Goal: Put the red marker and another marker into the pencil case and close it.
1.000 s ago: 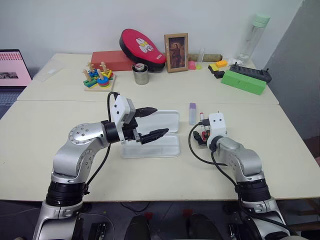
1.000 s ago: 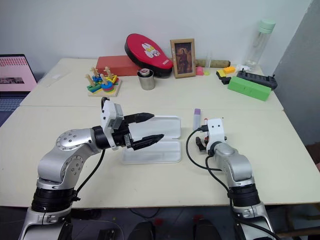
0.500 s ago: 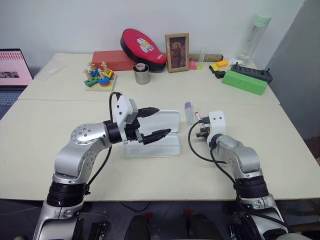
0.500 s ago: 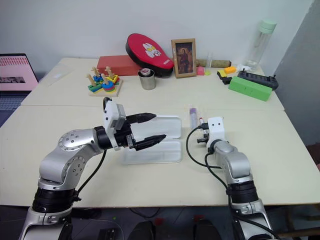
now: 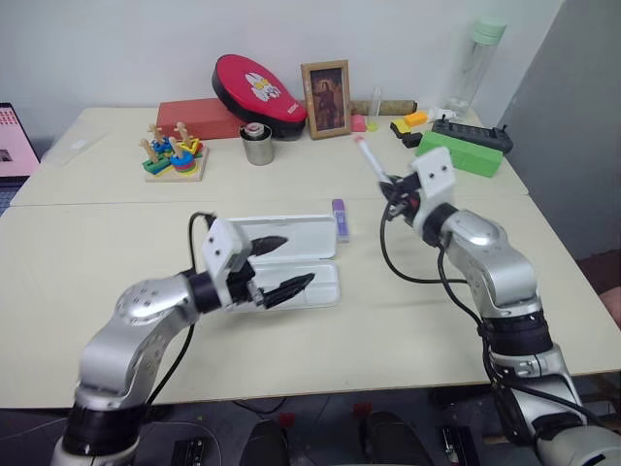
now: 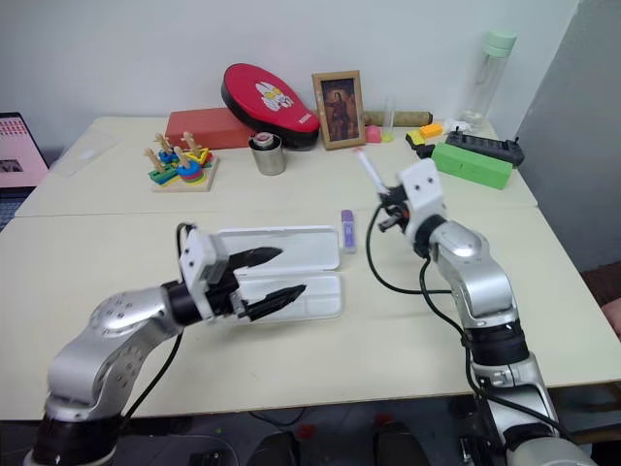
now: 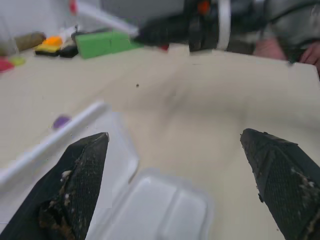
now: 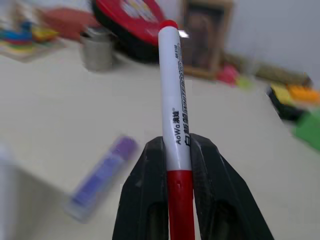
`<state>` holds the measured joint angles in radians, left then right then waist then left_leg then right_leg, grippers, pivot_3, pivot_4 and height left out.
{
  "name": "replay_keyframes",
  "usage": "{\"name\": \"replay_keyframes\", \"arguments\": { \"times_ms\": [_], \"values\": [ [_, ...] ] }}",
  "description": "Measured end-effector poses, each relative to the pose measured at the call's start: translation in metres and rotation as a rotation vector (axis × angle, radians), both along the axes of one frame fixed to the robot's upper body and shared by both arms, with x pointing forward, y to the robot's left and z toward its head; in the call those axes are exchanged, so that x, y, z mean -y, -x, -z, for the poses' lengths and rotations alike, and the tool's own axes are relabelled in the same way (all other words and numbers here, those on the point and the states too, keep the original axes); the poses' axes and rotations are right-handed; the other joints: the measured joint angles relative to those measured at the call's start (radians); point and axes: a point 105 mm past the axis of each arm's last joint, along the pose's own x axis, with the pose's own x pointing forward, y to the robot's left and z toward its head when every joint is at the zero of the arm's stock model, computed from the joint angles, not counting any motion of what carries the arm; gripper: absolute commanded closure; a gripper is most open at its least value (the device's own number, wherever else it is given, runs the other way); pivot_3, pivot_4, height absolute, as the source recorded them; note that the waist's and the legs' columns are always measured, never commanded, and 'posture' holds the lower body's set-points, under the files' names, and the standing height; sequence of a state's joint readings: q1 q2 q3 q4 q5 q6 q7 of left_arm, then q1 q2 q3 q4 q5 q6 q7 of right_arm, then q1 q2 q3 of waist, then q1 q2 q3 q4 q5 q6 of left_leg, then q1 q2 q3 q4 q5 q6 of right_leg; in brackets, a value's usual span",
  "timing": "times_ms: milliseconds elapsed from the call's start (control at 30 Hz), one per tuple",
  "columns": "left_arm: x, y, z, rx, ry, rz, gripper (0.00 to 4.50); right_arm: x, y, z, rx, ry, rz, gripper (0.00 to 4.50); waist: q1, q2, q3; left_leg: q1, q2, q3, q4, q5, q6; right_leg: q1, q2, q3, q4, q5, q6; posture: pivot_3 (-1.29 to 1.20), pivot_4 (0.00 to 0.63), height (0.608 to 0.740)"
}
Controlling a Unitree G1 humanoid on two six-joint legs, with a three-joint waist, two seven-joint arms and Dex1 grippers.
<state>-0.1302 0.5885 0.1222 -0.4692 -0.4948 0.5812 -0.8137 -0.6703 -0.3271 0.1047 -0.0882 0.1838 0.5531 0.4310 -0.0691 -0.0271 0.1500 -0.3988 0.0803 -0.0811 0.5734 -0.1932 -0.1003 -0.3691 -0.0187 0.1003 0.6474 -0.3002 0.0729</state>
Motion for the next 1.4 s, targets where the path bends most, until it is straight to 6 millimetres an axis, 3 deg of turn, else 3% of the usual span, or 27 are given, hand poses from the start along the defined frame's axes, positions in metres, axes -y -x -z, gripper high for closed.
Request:
{"name": "replay_keyframes", "arguments": {
  "times_ms": [100,300,367,433,533,733,1300,1333,1400],
  "values": [
    [-0.021,0.011,0.009,-0.027,-0.019,-0.1,0.0,-0.041,0.022,0.003,0.013,0.071,-0.253,4.19,0.007,0.0,0.0,0.0,0.0,0.001,0.0,0.0,0.0,0.0,-0.001,0.0,-0.001,0.0,0.0,0.0,0.15,0.74],
    [-0.061,0.033,0.022,-0.08,-0.042,-0.267,0.0,-0.086,0.054,0.01,0.029,0.183,-0.557,4.19,0.019,0.0,0.001,0.0,0.0,0.001,0.001,0.0,0.0,0.0,-0.001,0.0,-0.002,0.0,0.0,0.0,0.15,0.74],
    [-0.081,0.046,0.032,-0.124,-0.06,-0.343,0.0,-0.103,0.07,0.025,0.036,0.339,-0.695,4.19,0.013,0.001,0.001,0.002,0.001,0.001,0.001,0.0,0.0,0.0,-0.001,0.0,-0.001,-0.001,-0.001,0.0,0.15,0.74],
    [-0.088,0.048,0.029,-0.113,-0.06,-0.368,0.0,-0.108,0.073,0.046,-0.001,0.428,-0.748,4.19,0.02,0.001,0.001,0.002,0.001,0.0,0.001,0.0,-0.001,-0.003,0.0,-0.002,0.0,-0.001,-0.001,0.0,0.15,0.74],
    [-0.092,0.05,0.027,-0.104,-0.055,-0.385,0.0,-0.111,0.074,0.067,-0.039,0.497,-0.791,4.19,0.03,0.0,0.001,0.001,0.0,0.001,0.003,0.0,-0.001,-0.003,-0.001,0.0,-0.002,-0.001,-0.001,0.0,0.15,0.74],
    [-0.086,0.057,0.024,-0.109,-0.033,-0.364,0.0,-0.112,0.054,0.092,-0.073,0.576,-0.767,4.19,0.03,-0.002,0.0,0.002,0.0,0.002,0.003,0.0,-0.001,-0.004,-0.001,0.0,-0.001,0.0,0.0,0.0,0.15,0.74],
    [-0.075,0.045,0.005,-0.05,0.003,-0.367,0.0,-0.107,0.027,0.098,-0.116,0.561,-0.713,4.19,0.027,-0.002,0.0,0.001,0.0,0.002,0.001,0.0,-0.001,-0.001,-0.001,0.0,0.0,0.0,0.0,0.0,0.15,0.74],
    [-0.075,0.044,0.004,-0.046,0.004,-0.365,0.0,-0.106,0.026,0.1,-0.126,0.563,-0.71,3.48,0.027,-0.001,0.0,0.001,0.0,0.002,0.001,0.0,-0.001,-0.001,-0.001,0.0,0.0,0.0,0.0,0.0,0.15,0.74],
    [-0.075,0.043,0.002,-0.043,0.004,-0.364,0.0,-0.104,0.026,0.102,-0.138,0.567,-0.707,3.03,0.026,-0.001,0.001,0.001,0.0,0.002,0.001,0.0,-0.001,-0.001,-0.001,0.0,0.0,0.0,0.0,0.0,0.15,0.74]
  ]
}}
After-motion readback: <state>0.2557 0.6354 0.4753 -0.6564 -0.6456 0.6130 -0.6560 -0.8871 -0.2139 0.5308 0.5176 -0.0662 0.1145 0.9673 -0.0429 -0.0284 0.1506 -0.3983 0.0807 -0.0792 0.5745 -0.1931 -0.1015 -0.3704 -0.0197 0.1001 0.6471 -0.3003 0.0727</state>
